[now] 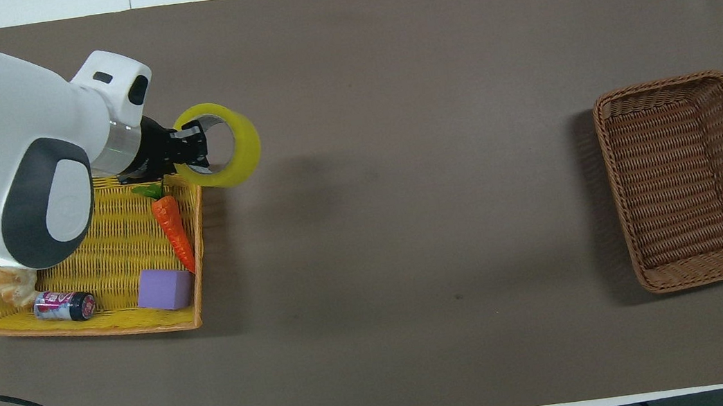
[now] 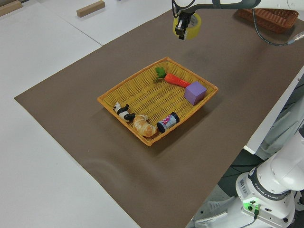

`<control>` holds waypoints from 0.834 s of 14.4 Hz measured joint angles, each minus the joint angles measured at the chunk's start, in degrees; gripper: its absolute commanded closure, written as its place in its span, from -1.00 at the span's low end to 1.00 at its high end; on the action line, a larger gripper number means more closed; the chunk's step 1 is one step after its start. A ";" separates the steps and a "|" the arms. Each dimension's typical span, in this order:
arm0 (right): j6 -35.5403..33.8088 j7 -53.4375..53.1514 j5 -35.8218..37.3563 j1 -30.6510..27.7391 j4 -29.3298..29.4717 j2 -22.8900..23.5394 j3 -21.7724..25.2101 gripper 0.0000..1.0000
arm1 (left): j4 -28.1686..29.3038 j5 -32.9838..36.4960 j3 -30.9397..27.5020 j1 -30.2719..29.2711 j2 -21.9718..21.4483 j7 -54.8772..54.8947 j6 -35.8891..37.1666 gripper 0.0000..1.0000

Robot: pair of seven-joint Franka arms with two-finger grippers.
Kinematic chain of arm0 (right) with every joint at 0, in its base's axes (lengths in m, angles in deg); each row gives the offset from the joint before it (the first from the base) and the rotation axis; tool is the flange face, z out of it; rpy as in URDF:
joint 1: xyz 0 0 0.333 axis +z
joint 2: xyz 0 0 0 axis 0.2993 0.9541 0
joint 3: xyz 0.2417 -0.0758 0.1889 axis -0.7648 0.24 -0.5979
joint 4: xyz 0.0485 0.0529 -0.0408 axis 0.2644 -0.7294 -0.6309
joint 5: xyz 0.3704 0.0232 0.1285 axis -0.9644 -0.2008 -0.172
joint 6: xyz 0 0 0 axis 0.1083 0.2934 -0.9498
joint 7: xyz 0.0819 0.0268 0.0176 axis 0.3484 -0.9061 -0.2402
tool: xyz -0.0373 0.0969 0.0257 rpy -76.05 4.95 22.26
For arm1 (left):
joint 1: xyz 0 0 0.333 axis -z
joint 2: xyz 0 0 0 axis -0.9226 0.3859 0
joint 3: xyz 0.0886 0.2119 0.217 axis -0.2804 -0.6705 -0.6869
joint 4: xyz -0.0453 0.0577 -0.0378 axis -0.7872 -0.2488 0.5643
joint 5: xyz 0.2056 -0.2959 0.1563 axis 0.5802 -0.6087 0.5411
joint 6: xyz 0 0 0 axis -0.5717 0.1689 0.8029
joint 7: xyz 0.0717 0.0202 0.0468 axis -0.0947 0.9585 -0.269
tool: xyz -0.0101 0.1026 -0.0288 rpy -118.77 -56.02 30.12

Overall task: Move tape to another basket
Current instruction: 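Carry the tape toward the center while the right gripper reaches toward it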

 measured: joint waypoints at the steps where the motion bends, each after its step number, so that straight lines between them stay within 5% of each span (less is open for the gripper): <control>1: 0.00 0.00 0.00 0.00 0.00 0.00 0.00 -1.00 | -0.58 -1.64 0.03 2.32 0.01 -0.73 0.81 0.99; 6: 0.31 2.38 -1.04 -0.92 0.00 0.00 0.18 -1.00 | -6.27 -6.21 -0.17 9.03 0.07 -6.94 4.50 0.99; 12: 5.69 8.71 -24.81 -3.12 -6.88 -1.82 0.24 -1.00 | -6.82 -6.62 -1.83 7.42 0.71 -6.62 6.80 0.96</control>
